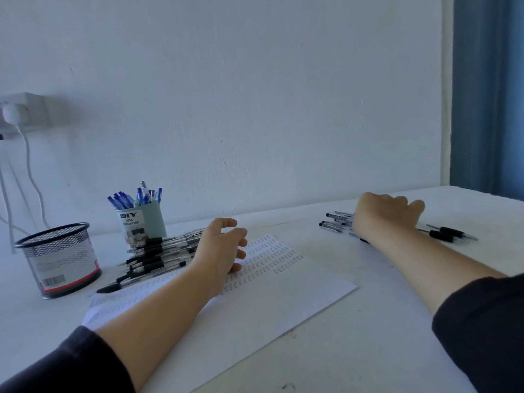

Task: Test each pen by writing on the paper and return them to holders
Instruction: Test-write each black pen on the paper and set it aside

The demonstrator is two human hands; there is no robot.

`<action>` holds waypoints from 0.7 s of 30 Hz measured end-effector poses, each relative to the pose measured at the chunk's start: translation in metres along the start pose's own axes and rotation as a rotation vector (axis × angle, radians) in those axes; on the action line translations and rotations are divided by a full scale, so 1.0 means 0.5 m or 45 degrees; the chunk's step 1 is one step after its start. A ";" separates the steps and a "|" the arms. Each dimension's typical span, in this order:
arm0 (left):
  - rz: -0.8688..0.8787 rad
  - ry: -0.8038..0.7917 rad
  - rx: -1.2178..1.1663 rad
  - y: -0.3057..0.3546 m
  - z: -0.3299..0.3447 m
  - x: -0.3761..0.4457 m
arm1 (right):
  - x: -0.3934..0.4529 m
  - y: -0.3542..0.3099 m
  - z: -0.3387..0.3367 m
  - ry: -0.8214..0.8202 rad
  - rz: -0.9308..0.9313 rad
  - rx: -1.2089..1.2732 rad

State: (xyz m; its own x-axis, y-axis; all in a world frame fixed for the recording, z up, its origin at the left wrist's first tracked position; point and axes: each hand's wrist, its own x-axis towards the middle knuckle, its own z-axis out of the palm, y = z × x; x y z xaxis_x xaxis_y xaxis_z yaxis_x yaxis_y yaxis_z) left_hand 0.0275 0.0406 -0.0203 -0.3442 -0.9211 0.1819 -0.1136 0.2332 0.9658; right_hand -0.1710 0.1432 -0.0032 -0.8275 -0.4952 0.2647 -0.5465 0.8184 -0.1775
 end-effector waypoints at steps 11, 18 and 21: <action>0.007 0.013 0.027 0.007 -0.009 -0.003 | -0.032 -0.061 0.017 -0.141 -0.719 0.230; -0.008 -0.109 -0.021 0.056 -0.085 0.027 | -0.076 -0.106 0.042 -0.678 -1.036 0.364; 0.094 -0.106 0.299 0.067 -0.149 0.050 | -0.070 -0.104 0.046 -0.688 -1.042 0.405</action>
State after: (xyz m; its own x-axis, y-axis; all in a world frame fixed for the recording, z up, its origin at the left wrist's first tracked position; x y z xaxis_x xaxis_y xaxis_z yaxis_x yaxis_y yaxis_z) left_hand 0.0848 0.0022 0.0302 -0.4340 -0.8724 0.2248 -0.2951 0.3734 0.8795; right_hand -0.1165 0.1113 -0.0251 -0.0909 -0.9954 -0.0305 -0.9125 0.0955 -0.3978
